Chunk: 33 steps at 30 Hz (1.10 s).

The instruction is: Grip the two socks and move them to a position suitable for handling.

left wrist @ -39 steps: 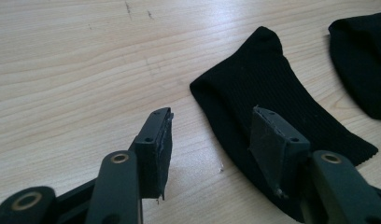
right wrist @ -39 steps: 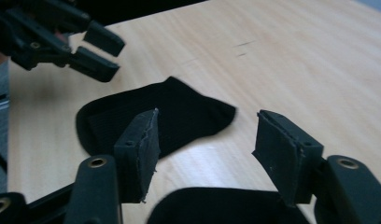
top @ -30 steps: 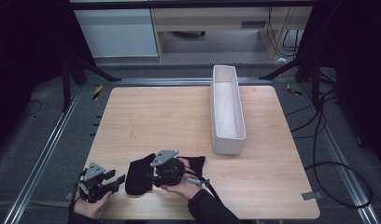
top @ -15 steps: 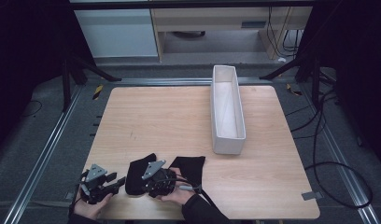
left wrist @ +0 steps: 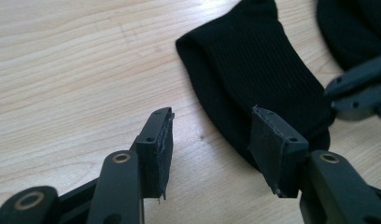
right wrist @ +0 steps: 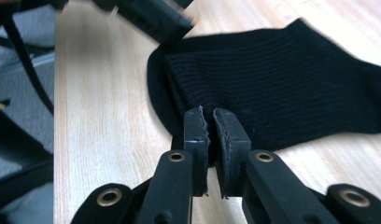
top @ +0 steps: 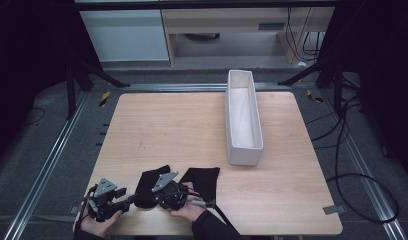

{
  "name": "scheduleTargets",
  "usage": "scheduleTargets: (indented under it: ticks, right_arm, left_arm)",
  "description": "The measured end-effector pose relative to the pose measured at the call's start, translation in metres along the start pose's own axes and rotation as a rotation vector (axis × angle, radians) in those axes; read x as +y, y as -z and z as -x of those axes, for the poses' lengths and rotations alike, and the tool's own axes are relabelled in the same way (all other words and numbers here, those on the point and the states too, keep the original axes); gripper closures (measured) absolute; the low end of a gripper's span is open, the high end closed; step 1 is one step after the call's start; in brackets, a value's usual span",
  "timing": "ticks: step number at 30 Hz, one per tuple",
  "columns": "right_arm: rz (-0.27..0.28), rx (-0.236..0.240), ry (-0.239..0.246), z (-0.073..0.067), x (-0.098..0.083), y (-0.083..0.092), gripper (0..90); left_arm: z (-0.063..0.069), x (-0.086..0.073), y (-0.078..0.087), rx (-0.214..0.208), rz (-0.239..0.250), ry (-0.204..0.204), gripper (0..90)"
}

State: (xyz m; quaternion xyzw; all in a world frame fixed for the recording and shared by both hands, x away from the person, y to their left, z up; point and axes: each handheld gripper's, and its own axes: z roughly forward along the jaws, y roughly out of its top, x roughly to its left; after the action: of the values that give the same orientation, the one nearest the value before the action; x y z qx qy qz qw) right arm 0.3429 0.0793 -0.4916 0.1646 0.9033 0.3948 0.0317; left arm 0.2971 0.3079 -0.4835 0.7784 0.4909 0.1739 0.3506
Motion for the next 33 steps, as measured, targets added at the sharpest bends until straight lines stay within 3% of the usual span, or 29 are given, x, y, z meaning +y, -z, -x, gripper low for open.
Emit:
scheduleTargets:
  ticks: [3,11,16,24,33]
  right_arm:
    - [0.036,-0.026,-0.038,0.002,0.0,0.006,84.6]
    - [0.126,-0.061,-0.084,0.005,0.005,0.017,85.1]
    - [0.166,-0.069,-0.09,0.007,0.009,0.026,85.1]
    - [0.226,-0.085,-0.121,0.018,0.023,0.039,85.0]
    - [0.27,-0.133,-0.196,0.046,0.044,0.047,85.0]
  left_arm:
    - [0.004,0.0,-0.003,-0.012,-0.012,-0.011,47.5]
    - [0.012,0.0,-0.009,-0.01,-0.06,-0.043,46.7]
    - [0.015,0.0,-0.013,-0.002,-0.101,-0.065,61.9]
    - [0.017,0.002,-0.014,0.006,-0.108,-0.081,85.7]
    - [0.014,0.004,-0.01,-0.024,-0.112,-0.088,88.8]
